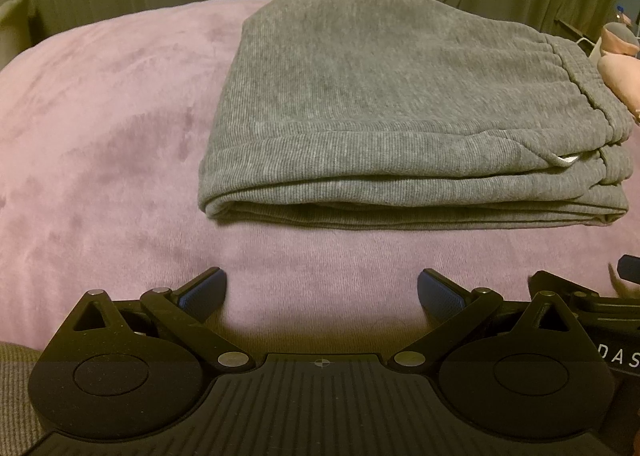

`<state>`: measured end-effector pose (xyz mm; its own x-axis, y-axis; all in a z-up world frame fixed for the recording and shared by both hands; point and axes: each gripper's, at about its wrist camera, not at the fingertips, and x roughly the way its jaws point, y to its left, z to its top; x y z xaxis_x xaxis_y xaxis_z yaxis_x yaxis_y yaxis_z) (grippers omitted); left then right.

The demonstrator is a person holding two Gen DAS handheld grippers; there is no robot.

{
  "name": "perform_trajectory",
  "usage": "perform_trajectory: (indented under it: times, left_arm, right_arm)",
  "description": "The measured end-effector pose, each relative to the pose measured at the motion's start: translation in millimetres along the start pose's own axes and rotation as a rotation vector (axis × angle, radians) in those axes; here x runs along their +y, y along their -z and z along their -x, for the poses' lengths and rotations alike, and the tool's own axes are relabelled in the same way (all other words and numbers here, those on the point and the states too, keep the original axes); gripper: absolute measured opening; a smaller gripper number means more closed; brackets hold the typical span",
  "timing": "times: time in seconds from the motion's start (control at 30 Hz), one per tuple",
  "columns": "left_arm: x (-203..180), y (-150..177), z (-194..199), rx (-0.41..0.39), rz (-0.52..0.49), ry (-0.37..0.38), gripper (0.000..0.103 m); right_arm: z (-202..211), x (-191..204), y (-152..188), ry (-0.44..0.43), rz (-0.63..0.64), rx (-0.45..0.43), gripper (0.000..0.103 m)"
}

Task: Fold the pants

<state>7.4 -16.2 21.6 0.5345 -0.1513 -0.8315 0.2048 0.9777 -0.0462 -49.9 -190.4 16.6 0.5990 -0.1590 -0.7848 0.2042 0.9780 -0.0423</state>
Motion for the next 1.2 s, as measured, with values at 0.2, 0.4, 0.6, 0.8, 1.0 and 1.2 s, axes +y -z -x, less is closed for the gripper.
perform_trajectory:
  times: [0.2,0.4,0.6,0.8,1.0,1.2]
  left_arm:
    - [-0.2,0.2,-0.3,-0.001,-0.001,0.000,0.103]
    - [-0.1,-0.2,-0.7,-0.001,0.001,0.001,0.103]
    - [-0.1,-0.5,-1.0,-0.002,0.003,0.002,0.103]
    - [-0.3,-0.8,-1.4,-0.003,0.006,0.005,0.103]
    - [-0.1,-1.0,-1.7,-0.005,0.012,0.001,0.103]
    - [-0.3,-1.7,-2.2,-0.011,0.018,0.003,0.103]
  right_arm:
    - [-1.1,0.0,0.3,-0.003,-0.002,0.003,0.099]
    - [-1.6,0.2,0.5,-0.003,-0.003,0.004,0.099]
    - [-2.0,0.0,0.4,-0.004,-0.003,0.004,0.099]
    - [-3.2,0.4,0.8,-0.003,-0.001,0.005,0.099]
    - [-3.7,0.8,1.2,-0.003,0.000,0.007,0.099]
    - [-4.1,1.1,1.8,-0.003,-0.001,0.008,0.099]
